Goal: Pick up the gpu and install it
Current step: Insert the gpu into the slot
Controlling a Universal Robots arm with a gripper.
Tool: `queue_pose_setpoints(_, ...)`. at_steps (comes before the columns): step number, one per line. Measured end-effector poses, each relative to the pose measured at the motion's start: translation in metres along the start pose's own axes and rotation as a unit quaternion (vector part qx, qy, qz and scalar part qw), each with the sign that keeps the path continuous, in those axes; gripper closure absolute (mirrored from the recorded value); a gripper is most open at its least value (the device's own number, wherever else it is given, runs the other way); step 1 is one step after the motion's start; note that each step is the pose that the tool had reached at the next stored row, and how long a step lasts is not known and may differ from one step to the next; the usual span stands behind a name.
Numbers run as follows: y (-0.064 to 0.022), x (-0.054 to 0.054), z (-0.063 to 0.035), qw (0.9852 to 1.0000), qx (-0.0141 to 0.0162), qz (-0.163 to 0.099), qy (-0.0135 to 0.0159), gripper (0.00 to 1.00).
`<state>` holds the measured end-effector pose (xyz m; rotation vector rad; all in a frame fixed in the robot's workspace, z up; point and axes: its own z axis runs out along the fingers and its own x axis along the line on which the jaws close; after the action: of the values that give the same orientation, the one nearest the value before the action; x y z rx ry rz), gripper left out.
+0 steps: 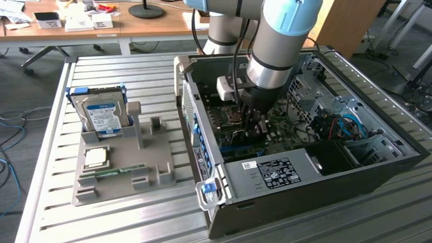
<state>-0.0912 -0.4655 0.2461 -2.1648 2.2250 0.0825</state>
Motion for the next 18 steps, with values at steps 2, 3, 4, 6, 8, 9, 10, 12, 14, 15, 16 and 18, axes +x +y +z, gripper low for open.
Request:
queue_pose_setpoints(2,0.0003,0.0000,0.0000,1.0000,0.0000,0.000,0.0000,0.73)
queue_pose_setpoints(3,0.0003,0.0000,0.0000,1.0000,0.0000,0.000,0.0000,0.73)
queue_pose_setpoints(4,0.0003,0.0000,0.0000,1.0000,-0.0001,0.000,0.0000,0.73)
queue_pose_setpoints(6,0.0004,0.0000,0.0000,1.0000,-0.0001,0.000,0.0000,0.73)
queue_pose_setpoints(8,0.0010,-0.0002,0.0009,1.0000,-0.0001,0.000,-0.0014,0.72)
queue_pose_setpoints(9,0.0009,-0.0002,0.0008,1.0000,0.0002,0.000,-0.0010,0.72)
queue_pose_setpoints(10,0.0007,-0.0001,0.0004,1.0000,0.0001,0.000,-0.0005,0.67)
queue_pose_setpoints(12,0.0005,0.0000,0.0001,1.0000,-0.0001,0.000,-0.0001,0.60)
queue_pose_setpoints(14,0.0005,0.0000,0.0000,1.0000,-0.0001,0.000,-0.0001,0.60)
queue_pose_setpoints(15,0.0006,0.0000,0.0000,1.0000,-0.0001,0.000,-0.0001,0.60)
queue_pose_setpoints(16,0.0006,0.0000,-0.0006,1.0000,-0.0001,0.000,0.0001,0.60)
queue_pose_setpoints(18,0.0006,-0.0002,-0.0035,1.0000,-0.0001,0.000,0.0000,0.60)
